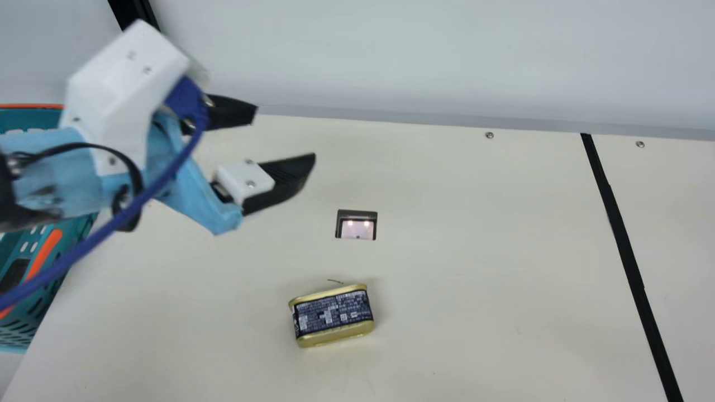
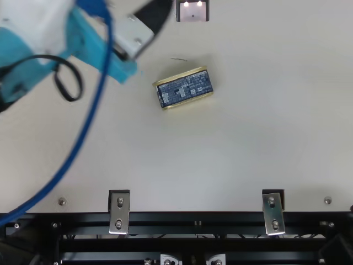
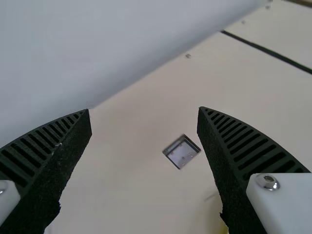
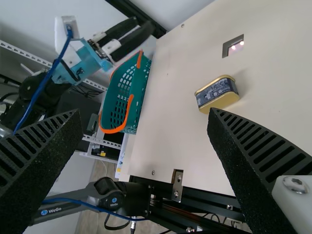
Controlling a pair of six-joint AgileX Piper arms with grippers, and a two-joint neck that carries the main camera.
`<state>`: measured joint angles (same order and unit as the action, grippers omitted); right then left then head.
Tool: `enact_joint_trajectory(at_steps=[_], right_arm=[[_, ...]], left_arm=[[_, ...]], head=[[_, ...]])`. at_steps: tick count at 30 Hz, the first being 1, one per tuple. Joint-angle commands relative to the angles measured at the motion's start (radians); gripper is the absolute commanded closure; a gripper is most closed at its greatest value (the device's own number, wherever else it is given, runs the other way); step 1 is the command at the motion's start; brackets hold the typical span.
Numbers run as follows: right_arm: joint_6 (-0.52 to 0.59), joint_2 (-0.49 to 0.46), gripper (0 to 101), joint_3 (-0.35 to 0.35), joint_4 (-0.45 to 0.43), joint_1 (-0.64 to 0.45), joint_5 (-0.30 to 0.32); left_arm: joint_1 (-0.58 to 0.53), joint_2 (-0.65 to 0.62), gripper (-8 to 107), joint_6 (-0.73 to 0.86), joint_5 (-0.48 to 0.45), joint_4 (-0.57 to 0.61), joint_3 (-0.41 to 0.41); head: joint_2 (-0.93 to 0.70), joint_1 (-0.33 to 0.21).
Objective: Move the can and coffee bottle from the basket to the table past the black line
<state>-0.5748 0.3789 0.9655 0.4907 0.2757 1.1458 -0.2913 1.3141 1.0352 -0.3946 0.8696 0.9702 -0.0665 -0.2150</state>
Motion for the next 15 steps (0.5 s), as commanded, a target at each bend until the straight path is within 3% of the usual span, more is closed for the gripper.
enact_joint_trajectory(at_steps=[1, 10, 15], right_arm=[[0.0, 0.0, 0, 0.0, 0.0, 0.0, 0.0], [0.012, 0.001, 0, -0.002, 0.013, -0.014, 0.003], [0.011, 0.039, 0, -0.017, -0.07, 0.033, -0.015]], left_arm=[[0.0, 0.0, 9, 0.0, 0.0, 0.0, 0.0], [0.018, -0.024, 9, 0.013, 0.04, 0.06, -0.014], [-0.004, -0.028, 9, -0.068, 0.081, -0.016, -0.009]], head=[[0.008, -0.001], [0.008, -0.001], [0.008, -0.001]])
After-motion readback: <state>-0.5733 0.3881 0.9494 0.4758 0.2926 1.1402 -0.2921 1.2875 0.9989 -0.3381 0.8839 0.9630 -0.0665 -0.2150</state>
